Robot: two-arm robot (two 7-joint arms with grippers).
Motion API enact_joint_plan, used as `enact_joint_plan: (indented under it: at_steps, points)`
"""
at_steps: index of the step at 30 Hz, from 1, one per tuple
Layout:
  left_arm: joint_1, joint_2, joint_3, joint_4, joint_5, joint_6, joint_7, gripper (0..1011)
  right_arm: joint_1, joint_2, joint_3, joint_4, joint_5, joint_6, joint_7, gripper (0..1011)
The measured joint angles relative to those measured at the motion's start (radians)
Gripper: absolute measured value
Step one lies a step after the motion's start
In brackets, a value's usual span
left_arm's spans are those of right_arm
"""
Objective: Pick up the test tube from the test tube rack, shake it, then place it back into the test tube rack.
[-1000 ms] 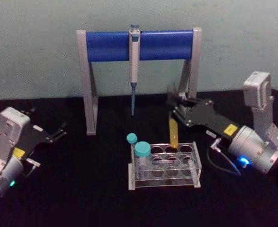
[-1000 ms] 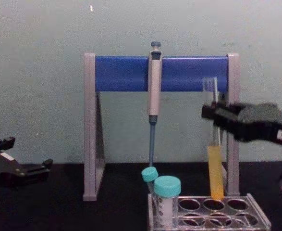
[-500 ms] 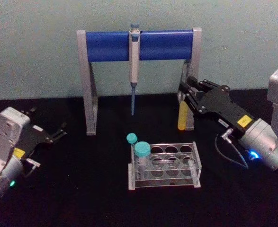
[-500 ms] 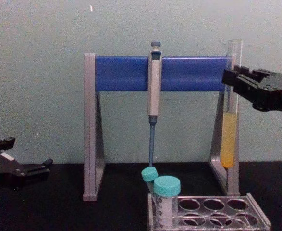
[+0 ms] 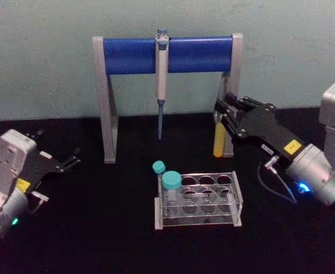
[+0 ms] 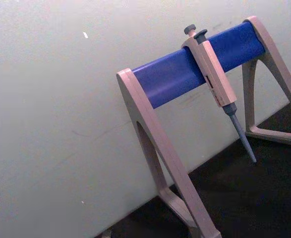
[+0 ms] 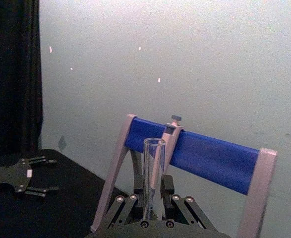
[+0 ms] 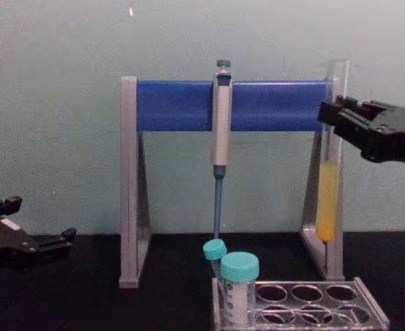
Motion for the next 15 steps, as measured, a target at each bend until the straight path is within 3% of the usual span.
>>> enact_joint_plan:
  at_steps: [8, 15]
  points:
    - [0.0, 0.0, 0.0, 0.0, 0.0, 0.0, 0.0, 1001, 0.031, -0.005, -0.04, 0.023, 0.008, 0.001, 0.065, 229]
    - [0.0, 0.0, 0.0, 0.0, 0.0, 0.0, 0.0, 1001, 0.033, 0.024, -0.057, 0.016, 0.075, 0.013, 0.143, 229]
